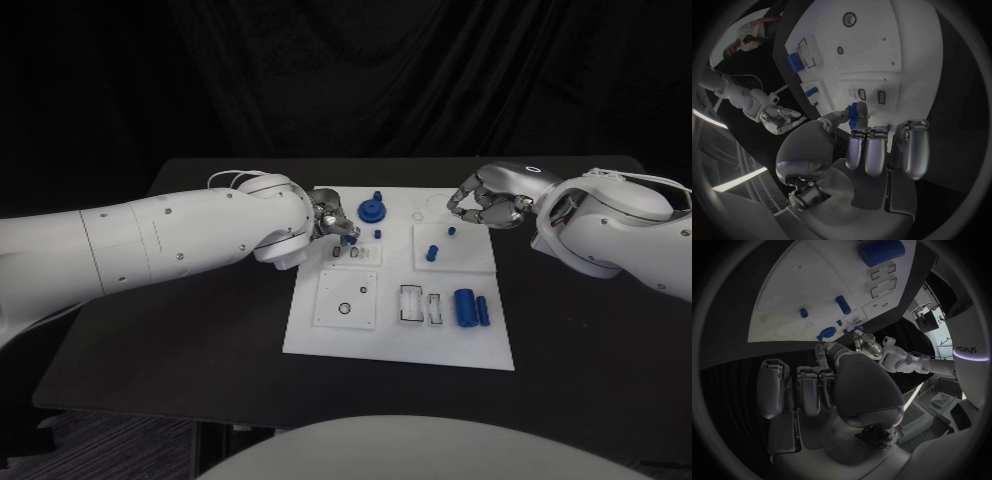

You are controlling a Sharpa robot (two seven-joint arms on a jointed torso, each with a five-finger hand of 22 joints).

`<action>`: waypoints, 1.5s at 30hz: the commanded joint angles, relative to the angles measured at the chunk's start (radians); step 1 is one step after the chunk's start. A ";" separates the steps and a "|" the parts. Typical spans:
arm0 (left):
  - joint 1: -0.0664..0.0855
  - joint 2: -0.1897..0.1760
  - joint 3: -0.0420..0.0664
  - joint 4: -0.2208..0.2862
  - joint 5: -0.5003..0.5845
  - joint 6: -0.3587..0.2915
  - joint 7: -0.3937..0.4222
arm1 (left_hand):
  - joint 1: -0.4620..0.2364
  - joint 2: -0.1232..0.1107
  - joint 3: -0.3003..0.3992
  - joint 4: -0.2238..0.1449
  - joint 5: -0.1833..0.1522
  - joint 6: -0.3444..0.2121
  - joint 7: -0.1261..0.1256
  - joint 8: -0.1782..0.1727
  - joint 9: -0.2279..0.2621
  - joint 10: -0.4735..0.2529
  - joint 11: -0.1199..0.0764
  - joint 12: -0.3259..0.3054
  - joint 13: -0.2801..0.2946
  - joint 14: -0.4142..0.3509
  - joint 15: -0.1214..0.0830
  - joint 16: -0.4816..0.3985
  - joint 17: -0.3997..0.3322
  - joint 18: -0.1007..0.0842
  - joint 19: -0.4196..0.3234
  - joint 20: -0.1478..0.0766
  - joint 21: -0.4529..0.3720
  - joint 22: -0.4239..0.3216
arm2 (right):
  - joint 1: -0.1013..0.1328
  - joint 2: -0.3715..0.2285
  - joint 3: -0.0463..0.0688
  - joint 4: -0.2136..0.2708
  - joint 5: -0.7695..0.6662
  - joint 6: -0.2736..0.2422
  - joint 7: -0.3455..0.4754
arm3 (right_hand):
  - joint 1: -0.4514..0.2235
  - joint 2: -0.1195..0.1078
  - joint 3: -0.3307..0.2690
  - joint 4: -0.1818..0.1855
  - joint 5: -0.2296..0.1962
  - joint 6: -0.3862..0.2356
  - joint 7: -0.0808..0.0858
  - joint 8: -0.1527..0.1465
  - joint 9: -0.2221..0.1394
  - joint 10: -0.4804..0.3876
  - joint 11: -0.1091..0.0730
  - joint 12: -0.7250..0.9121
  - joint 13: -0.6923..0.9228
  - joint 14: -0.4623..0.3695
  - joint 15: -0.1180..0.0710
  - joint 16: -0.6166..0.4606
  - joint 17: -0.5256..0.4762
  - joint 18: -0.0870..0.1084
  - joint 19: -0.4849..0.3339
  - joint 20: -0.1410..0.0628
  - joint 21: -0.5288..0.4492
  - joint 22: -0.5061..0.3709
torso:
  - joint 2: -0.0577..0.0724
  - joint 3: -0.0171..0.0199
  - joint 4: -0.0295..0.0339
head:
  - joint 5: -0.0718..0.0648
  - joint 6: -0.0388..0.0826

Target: Assemble the parts on the task board

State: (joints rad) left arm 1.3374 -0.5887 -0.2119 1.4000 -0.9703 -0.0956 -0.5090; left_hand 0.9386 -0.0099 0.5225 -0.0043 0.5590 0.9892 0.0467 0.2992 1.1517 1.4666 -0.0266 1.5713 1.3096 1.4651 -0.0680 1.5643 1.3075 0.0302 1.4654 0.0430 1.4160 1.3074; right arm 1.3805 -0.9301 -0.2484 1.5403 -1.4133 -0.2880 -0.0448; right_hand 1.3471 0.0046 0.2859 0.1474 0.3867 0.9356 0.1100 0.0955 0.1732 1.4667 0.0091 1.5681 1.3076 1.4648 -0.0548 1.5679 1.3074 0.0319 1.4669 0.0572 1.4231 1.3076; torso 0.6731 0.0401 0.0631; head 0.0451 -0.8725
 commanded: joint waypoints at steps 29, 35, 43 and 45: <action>-0.066 -0.004 0.001 0.018 -0.155 -0.083 0.050 | -0.010 0.012 0.058 -0.026 -0.008 0.004 -0.009 0.003 0.002 0.104 -0.006 -0.001 0.261 0.106 -0.012 0.006 0.263 0.006 0.034 -0.010 0.002 0.215 | -0.003 -0.008 0.001 0.011 -0.002 -0.027 -0.014 | -0.014 0.000 0.008 -0.002 0.007 -0.003 -0.005 -0.005 -0.001 0.104 0.001 0.003 0.263 0.106 0.004 0.003 0.263 0.008 0.021 0.004 -0.004 0.210 | 0.004 -0.0033 -0.0014 | 0.008 0.000; -0.072 -0.002 0.001 0.016 -0.155 -0.084 0.055 | -0.010 0.012 0.058 -0.025 -0.008 0.004 -0.009 0.003 0.002 0.104 -0.006 -0.001 0.261 0.106 -0.012 0.006 0.263 0.006 0.034 -0.010 0.002 0.215 | -0.003 -0.008 0.001 0.012 -0.002 -0.022 -0.015 | -0.014 0.000 0.008 -0.002 0.007 -0.003 -0.005 -0.005 -0.001 0.104 0.001 0.003 0.263 0.106 0.004 0.003 0.263 0.008 0.021 0.004 -0.004 0.210 | 0.003 -0.0020 -0.0025 | 0.009 0.000; -0.075 -0.011 0.001 0.023 -0.155 -0.084 0.059 | -0.010 0.012 0.058 -0.024 -0.008 0.005 -0.009 0.003 0.001 0.104 -0.006 -0.001 0.261 0.106 -0.012 0.006 0.263 0.006 0.034 -0.010 0.001 0.215 | -0.003 -0.010 0.001 0.012 -0.002 -0.021 -0.016 | -0.014 0.000 0.008 -0.002 0.007 -0.003 -0.005 -0.005 -0.001 0.104 0.001 0.003 0.263 0.106 0.004 0.003 0.263 0.008 0.021 0.004 -0.004 0.210 | 0.002 -0.0014 -0.0012 | 0.008 0.000; -0.076 -0.013 0.001 0.025 -0.155 -0.084 0.061 | -0.010 0.012 0.058 -0.024 -0.008 0.005 -0.009 0.003 0.001 0.104 -0.006 -0.001 0.261 0.106 -0.012 0.006 0.263 0.006 0.034 -0.010 0.001 0.215 | -0.003 -0.010 0.001 0.011 -0.002 -0.020 -0.016 | -0.014 0.000 0.008 -0.002 0.007 -0.003 -0.005 -0.005 -0.001 0.104 0.001 0.003 0.263 0.106 0.004 0.003 0.263 0.008 0.021 0.004 -0.004 0.210 | 0.002 -0.0013 -0.0018 | 0.008 0.000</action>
State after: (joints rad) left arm 1.2646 -0.6019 -0.2110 1.4221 -1.1213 -0.1899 -0.4671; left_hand 0.9285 -0.0043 0.5428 0.0026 0.5478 0.9927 0.0449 0.3029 1.1535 1.4666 -0.0264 1.5713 1.3096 1.4651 -0.0750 1.5643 1.3075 0.0300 1.4690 0.0394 1.4158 1.3073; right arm 1.3802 -0.9387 -0.2484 1.5503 -1.4133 -0.3022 -0.0453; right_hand 1.3391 0.0054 0.2885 0.1447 0.3866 0.9356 0.1100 0.0958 0.1726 1.4667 0.0091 1.5681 1.3074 1.4648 -0.0548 1.5679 1.3074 0.0318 1.4669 0.0572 1.4231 1.3074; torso 0.6750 0.0383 0.0613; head 0.0541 -0.8725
